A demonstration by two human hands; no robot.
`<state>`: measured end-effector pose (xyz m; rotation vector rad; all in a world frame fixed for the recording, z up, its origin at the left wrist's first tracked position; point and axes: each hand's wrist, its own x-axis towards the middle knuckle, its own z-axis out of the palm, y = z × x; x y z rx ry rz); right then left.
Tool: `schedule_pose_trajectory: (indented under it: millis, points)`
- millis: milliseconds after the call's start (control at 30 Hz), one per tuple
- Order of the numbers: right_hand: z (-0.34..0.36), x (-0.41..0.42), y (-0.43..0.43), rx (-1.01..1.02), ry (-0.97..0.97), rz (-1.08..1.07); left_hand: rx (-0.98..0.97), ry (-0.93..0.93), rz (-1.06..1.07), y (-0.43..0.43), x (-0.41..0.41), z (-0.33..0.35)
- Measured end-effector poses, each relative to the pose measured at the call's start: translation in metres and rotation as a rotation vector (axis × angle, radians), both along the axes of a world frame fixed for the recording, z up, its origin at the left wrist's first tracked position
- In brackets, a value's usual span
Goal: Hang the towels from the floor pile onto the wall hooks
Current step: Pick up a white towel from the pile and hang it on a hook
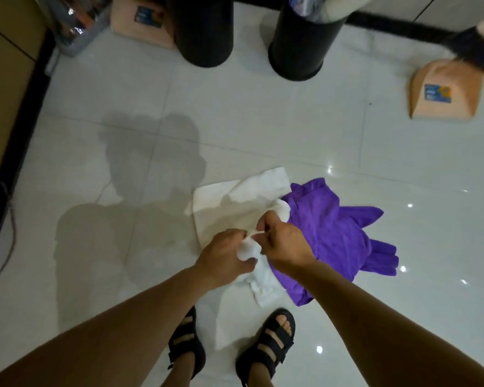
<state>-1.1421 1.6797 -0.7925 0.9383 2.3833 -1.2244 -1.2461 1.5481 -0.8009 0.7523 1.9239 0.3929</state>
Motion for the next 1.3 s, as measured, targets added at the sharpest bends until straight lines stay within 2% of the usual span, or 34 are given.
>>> schedule_pose_trajectory:
  millis: [100, 167, 267, 367, 467, 567, 633, 700, 767, 867, 933, 1000, 1033, 1100, 1200, 1300]
  points:
    - [0.087, -0.010, 0.003, -0.097, 0.126, -0.195, 0.079, 0.052, 0.069, 0.013, -0.021, 0.071]
    - [0.147, -0.015, 0.006, -0.076, 0.186, -0.259, 0.086, 0.103, 0.035, 0.014, -0.040, 0.120]
    - [0.231, -0.024, 0.010, 0.120, 0.206, -0.208, 0.075, 0.221, -0.070, 0.008, -0.074, 0.200]
    - [0.316, -0.035, 0.011, 0.294, 0.185, -0.153, 0.167, 0.286, -0.084, 0.000, -0.106, 0.289]
    - [0.393, -0.052, 0.014, 0.339, -0.003, 0.025, 0.260, 0.369, -0.079, -0.015, -0.134, 0.374]
    - [0.450, -0.071, 0.015, 0.547, -0.153, 0.194, 0.309, 0.428, -0.022, -0.041, -0.151, 0.442]
    - [0.484, -0.080, 0.011, 0.629, -0.085, 0.124, 0.310, 0.441, -0.012, -0.064, -0.155, 0.476]
    - [0.517, -0.090, 0.005, 0.644, 0.075, 0.008, 0.258, 0.415, -0.011, -0.086, -0.154, 0.507]
    - [0.550, -0.101, -0.007, 0.504, 0.231, -0.090, 0.167, 0.375, -0.007, -0.104, -0.150, 0.533]
    - [0.594, -0.112, -0.040, 0.035, 0.372, -0.207, 0.077, 0.357, 0.097, -0.125, -0.143, 0.571]
    - [0.620, -0.116, -0.059, -0.201, 0.427, -0.272, 0.157, 0.246, 0.340, -0.142, -0.133, 0.599]
    - [0.647, -0.116, -0.075, -0.373, 0.474, -0.300, 0.311, -0.009, 0.590, -0.160, -0.119, 0.621]
    - [0.659, -0.117, -0.082, -0.458, 0.499, -0.290, 0.401, -0.153, 0.676, -0.169, -0.112, 0.629]
    - [0.679, -0.122, -0.096, -0.659, 0.574, -0.278, 0.518, -0.300, 0.744, -0.185, -0.102, 0.641]
    - [0.704, -0.133, -0.126, -0.963, 0.722, -0.301, 0.543, -0.311, 0.689, -0.206, -0.077, 0.664]
    - [0.719, -0.142, -0.169, -1.052, 0.793, -0.249, 0.474, -0.215, 0.746, -0.226, -0.047, 0.674]
